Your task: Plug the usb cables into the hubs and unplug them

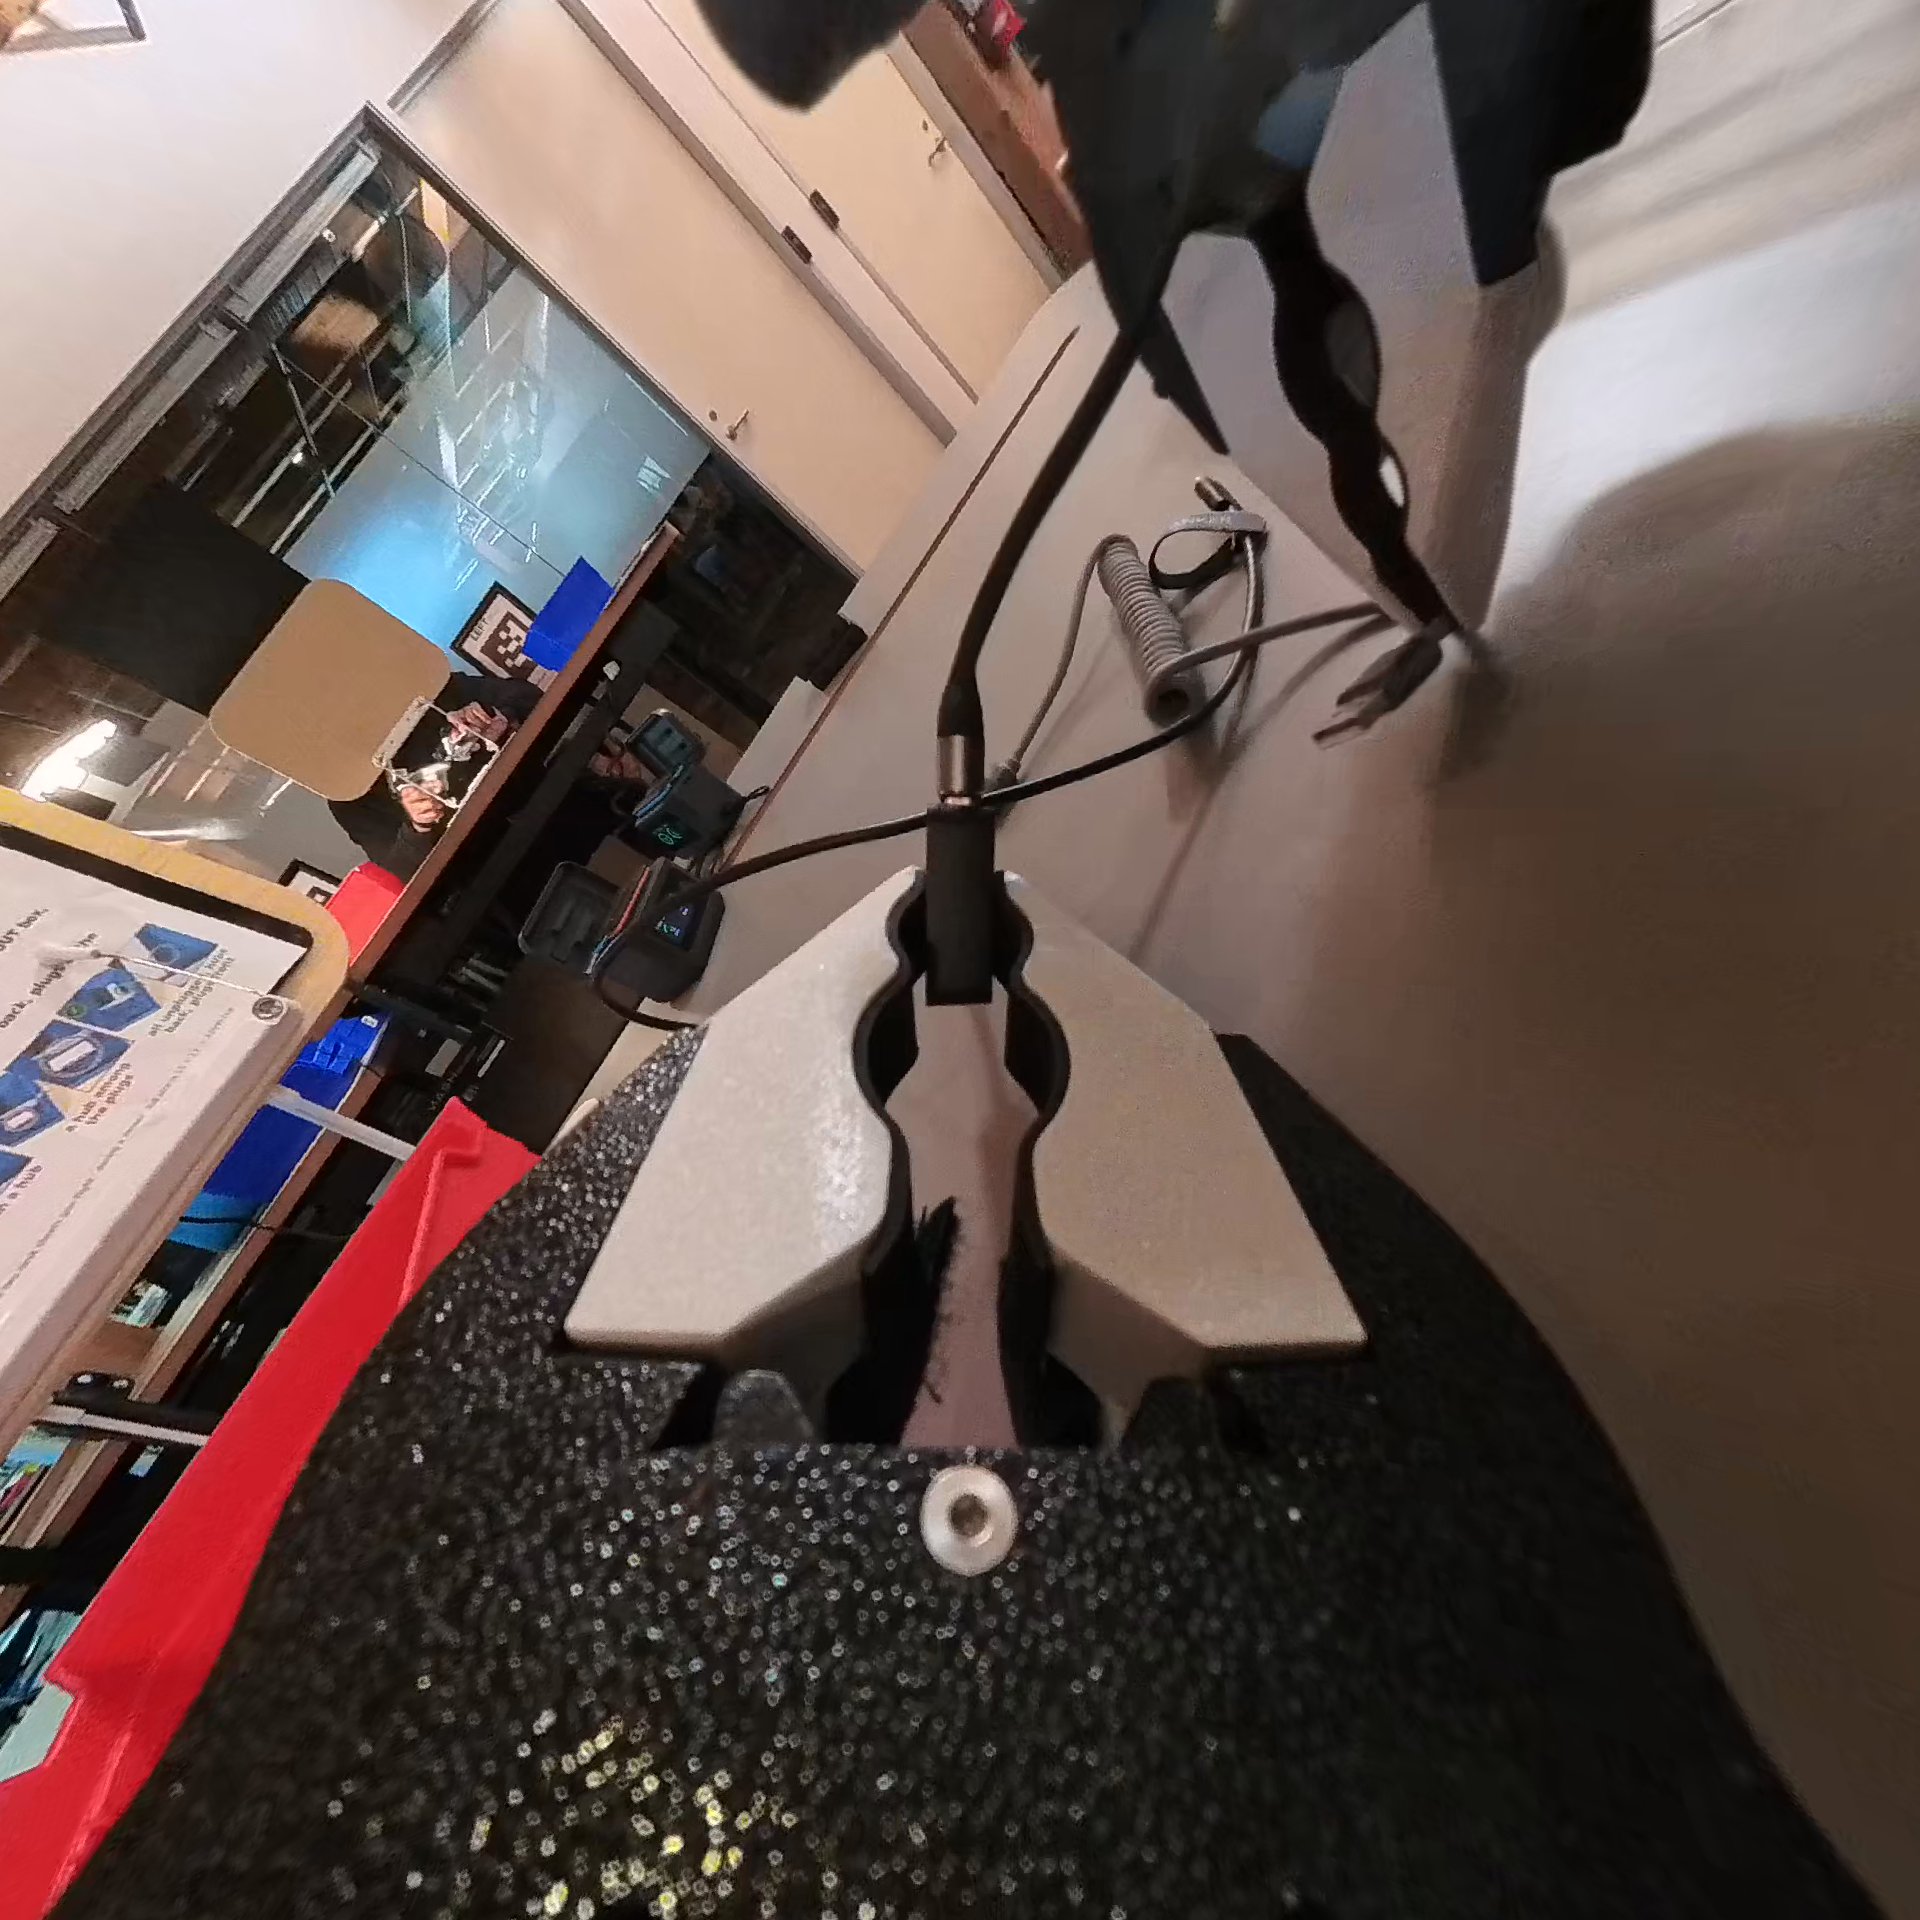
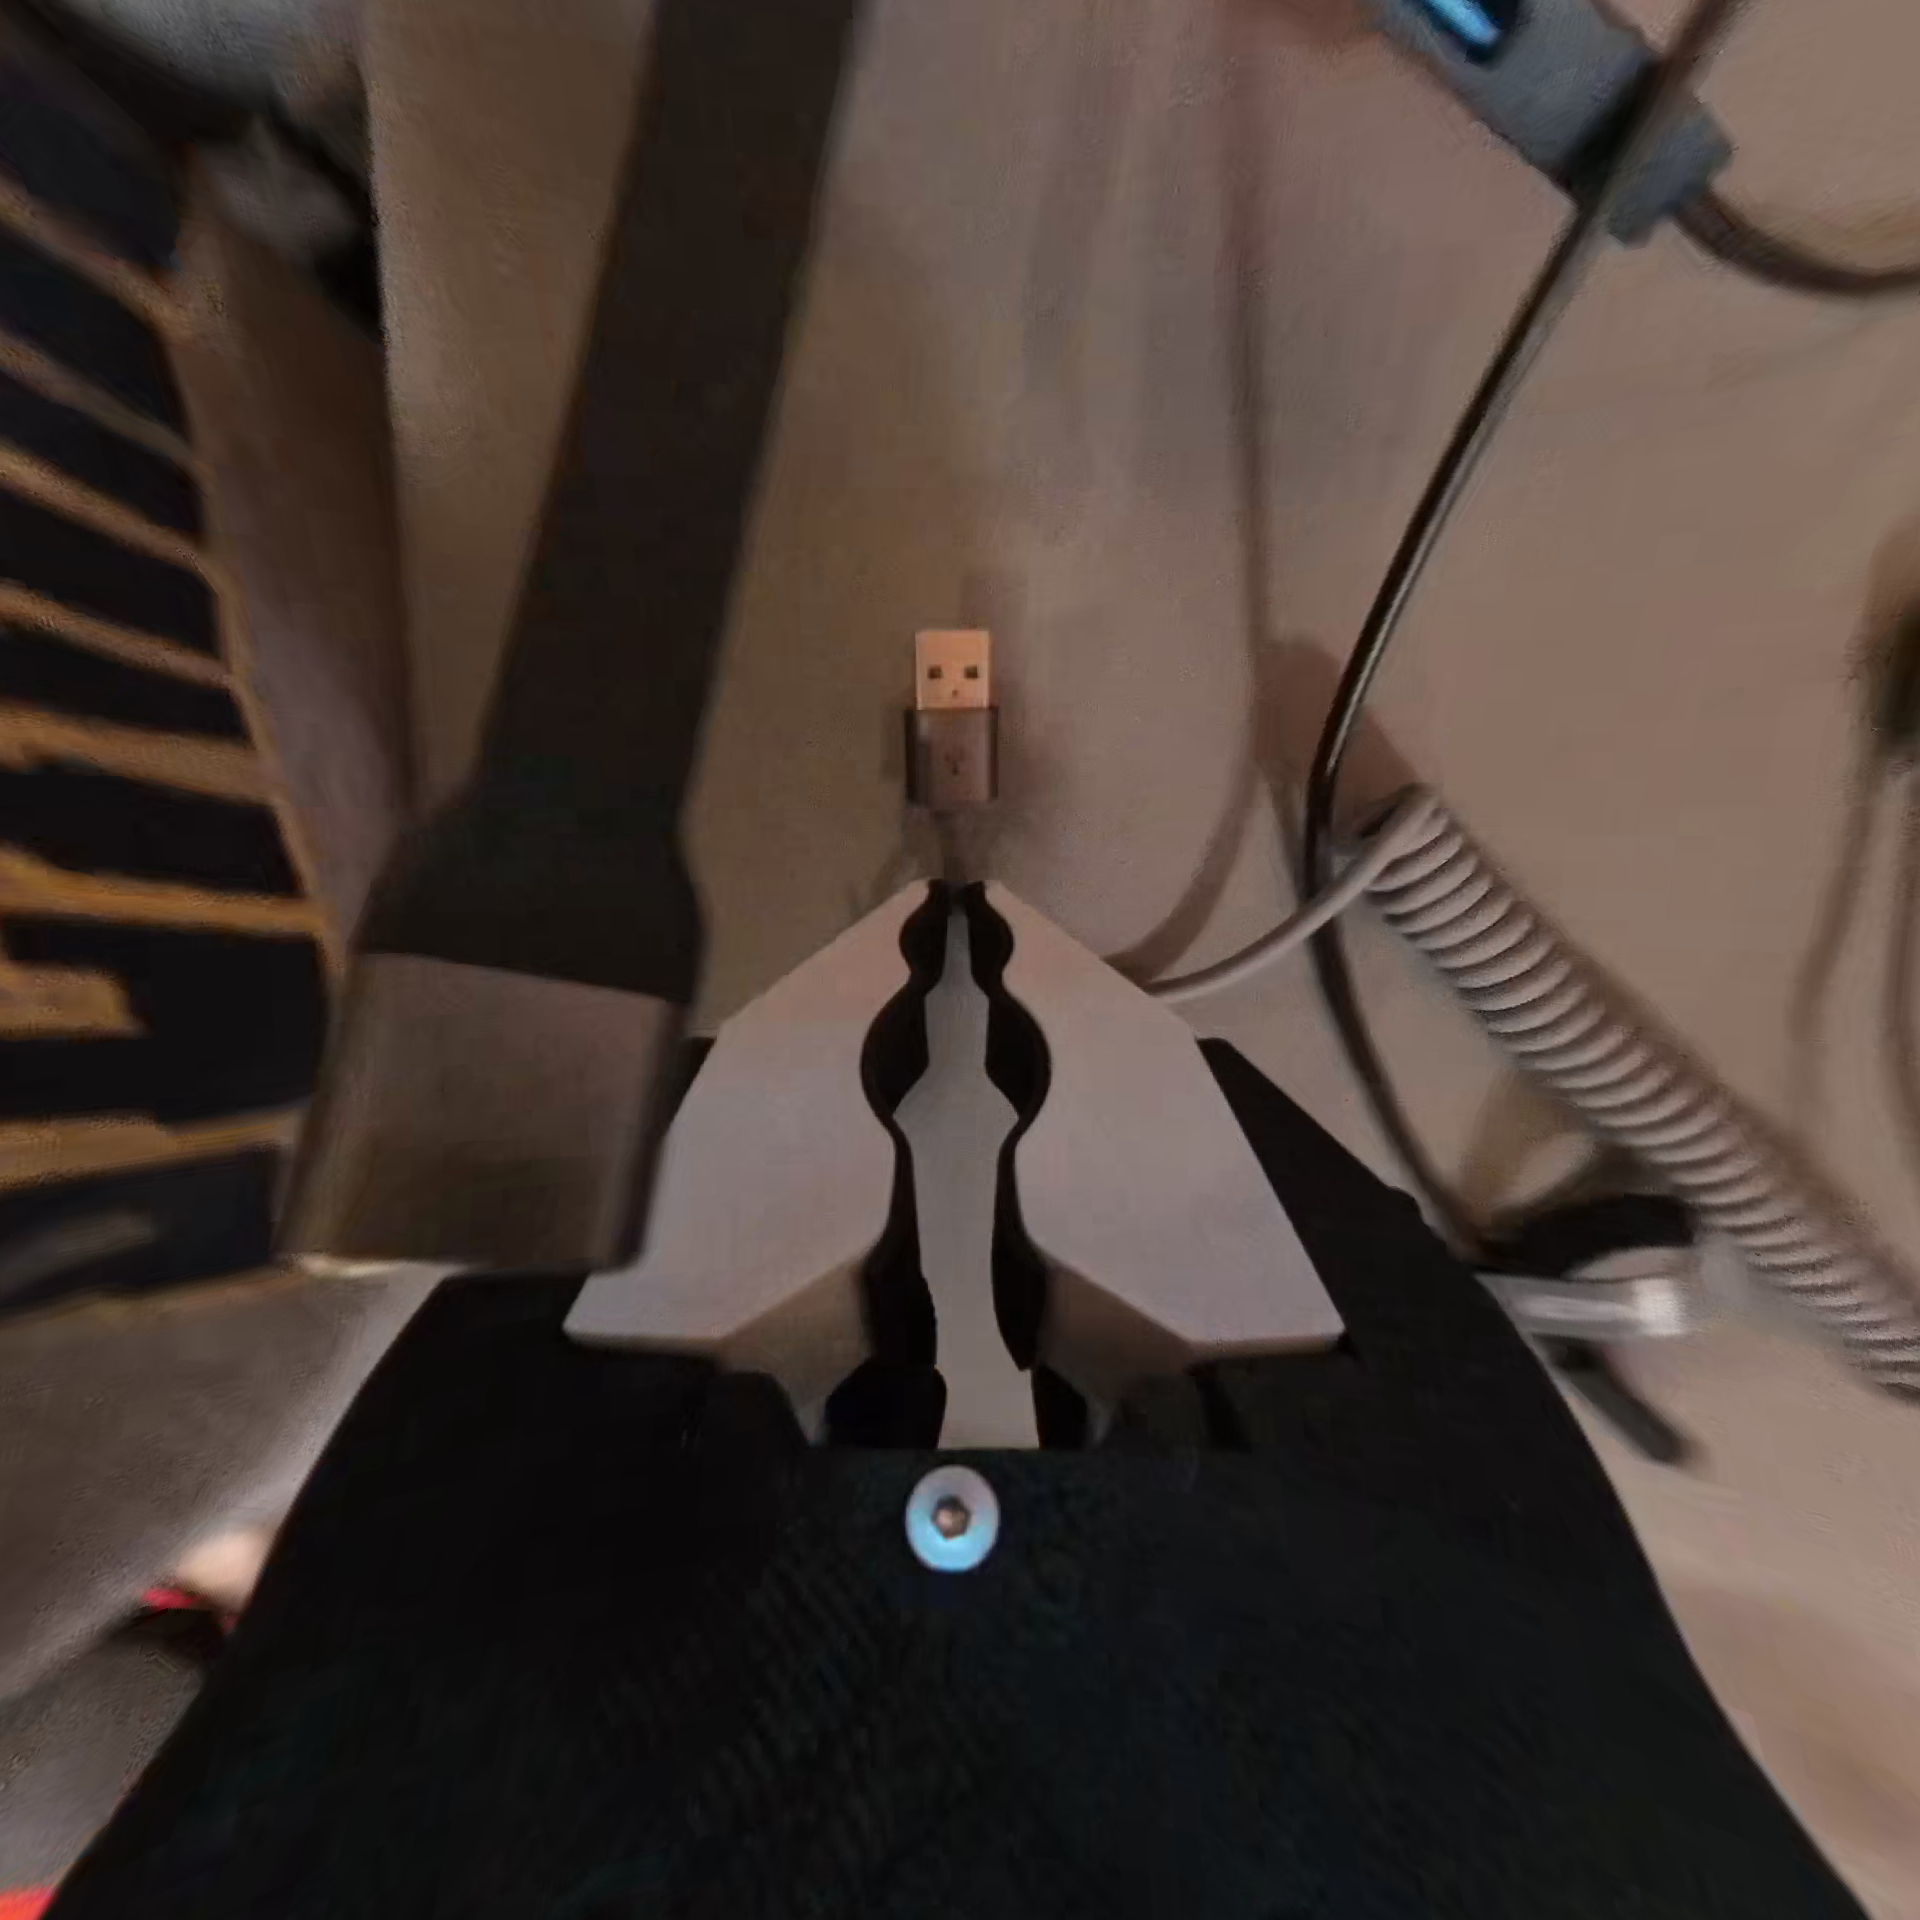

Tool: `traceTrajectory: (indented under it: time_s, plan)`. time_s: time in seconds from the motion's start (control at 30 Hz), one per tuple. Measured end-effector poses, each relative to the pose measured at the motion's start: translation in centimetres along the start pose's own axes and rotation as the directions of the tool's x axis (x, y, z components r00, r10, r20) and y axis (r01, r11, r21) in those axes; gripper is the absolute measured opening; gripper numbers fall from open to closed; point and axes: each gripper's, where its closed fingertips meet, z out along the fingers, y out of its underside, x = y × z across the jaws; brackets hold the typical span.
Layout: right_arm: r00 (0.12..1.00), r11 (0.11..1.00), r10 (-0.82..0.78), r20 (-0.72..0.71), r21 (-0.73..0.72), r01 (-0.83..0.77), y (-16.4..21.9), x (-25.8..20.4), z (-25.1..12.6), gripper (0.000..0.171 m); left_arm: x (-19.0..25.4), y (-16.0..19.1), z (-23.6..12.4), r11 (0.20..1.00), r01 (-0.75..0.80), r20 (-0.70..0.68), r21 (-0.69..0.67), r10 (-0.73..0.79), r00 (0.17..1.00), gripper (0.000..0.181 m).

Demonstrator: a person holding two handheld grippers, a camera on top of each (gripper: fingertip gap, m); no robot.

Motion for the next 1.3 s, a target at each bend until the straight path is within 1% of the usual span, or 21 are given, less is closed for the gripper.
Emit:
traceTrajectory:
  time_s: [0.03, 0.1, 0.17, 0.23, 0.27, 0.33, 0.4, 0.53, 0.6, 0.67, 0.73, 0.83, 0.93, 1.0, 1.07, 1.3]
  plan:
    - [0.992, 0.991, 0.116, 0.044, 0.066, -0.119, -0.7, -0.5, -0.1, 0.002, -0.1, 0.1, -0.1, 1.000, 0.000, 0.001, 0.000, 0.000, 1.000, 0.009]
    - [0.935, 0.922, 0.316, 0.162, 0.178, -0.343, -1.9, -1.2, -0.4, 0.002, -0.2, 0.0, -0.3, 1.000, -0.002, 0.002, 0.004, 0.002, 1.000, 0.008]
    - [0.863, 0.828, 0.436, 0.256, 0.263, -0.496, -2.7, -1.4, -1.0, 0.002, -0.3, 0.0, -0.3, 1.000, -0.003, -0.002, 0.006, 0.003, 1.000, 0.008]
    - [0.825, 0.761, 0.488, 0.286, 0.325, -0.562, -3.0, -1.2, -1.4, 0.002, -0.2, 0.0, -0.2, 1.000, -0.011, -0.007, 0.009, 0.011, 1.000, 0.008]
    - [0.824, 0.748, 0.497, 0.272, 0.348, -0.566, -3.0, -0.9, -1.7, 0.002, 0.1, -0.1, -0.2, 1.000, -0.017, -0.014, 0.010, 0.017, 1.000, 0.008]
    - [0.848, 0.763, 0.488, 0.209, 0.369, -0.530, -2.9, -0.4, -2.1, 0.002, 0.5, -0.1, 0.0, 0.999, -0.040, -0.023, 0.007, 0.041, 0.999, 0.009]
    - [0.884, 0.818, 0.450, 0.126, 0.338, -0.465, -2.7, -0.1, -2.4, 0.002, 1.3, -0.2, 0.2, 0.996, -0.093, -0.047, 0.008, 0.093, 0.995, 0.009]
    - [0.952, 0.946, 0.298, -0.075, 0.154, -0.284, -2.0, 0.8, -2.5, 0.001, 3.2, -0.4, 1.1, 0.967, -0.255, -0.086, -0.013, 0.253, 0.963, 0.009]
    - [0.967, 0.976, 0.217, -0.132, 0.049, -0.212, -1.9, 1.1, -2.3, 0.001, 3.9, -0.5, 1.5, 0.943, -0.331, -0.103, -0.026, 0.327, 0.939, 0.008]
    - [0.974, 0.985, 0.162, -0.161, -0.036, -0.170, -1.9, 1.3, -1.8, 0.001, 4.4, -0.4, 1.8, 0.923, -0.383, -0.121, -0.033, 0.377, 0.918, 0.008]
    - [0.977, 0.981, 0.145, -0.155, -0.108, -0.162, -1.8, 1.3, -1.3, 0.001, 4.5, -0.4, 1.9, 0.907, -0.419, -0.123, -0.032, 0.413, 0.902, 0.008]
    - [0.982, 0.970, 0.147, -0.121, -0.177, -0.167, -1.9, 1.3, -0.8, 0.002, 4.5, -0.3, 2.0, 0.899, -0.436, -0.124, -0.033, 0.429, 0.895, 0.008]
    - [0.983, 0.964, 0.168, -0.071, -0.196, -0.179, -2.4, 1.3, -0.6, 0.001, 4.5, -0.3, 2.1, 0.890, -0.454, -0.123, -0.033, 0.448, 0.886, 0.008]
    - [0.981, 0.954, 0.195, -0.016, -0.228, -0.193, -2.4, 0.9, -0.4, 0.002, 4.7, -0.4, 2.2, 0.884, -0.466, -0.122, -0.032, 0.460, 0.880, 0.009]
    - [0.979, 0.946, 0.205, 0.006, -0.257, -0.197, -2.2, 0.8, -0.1, 0.001, 4.8, -0.5, 2.3, 0.882, -0.470, -0.124, -0.033, 0.463, 0.878, 0.009]
    - [0.973, 0.945, 0.228, 0.029, -0.247, -0.214, -2.9, 0.9, -0.1, 0.002, 4.6, -0.7, 2.5, 0.899, -0.437, -0.121, -0.033, 0.430, 0.894, 0.009]
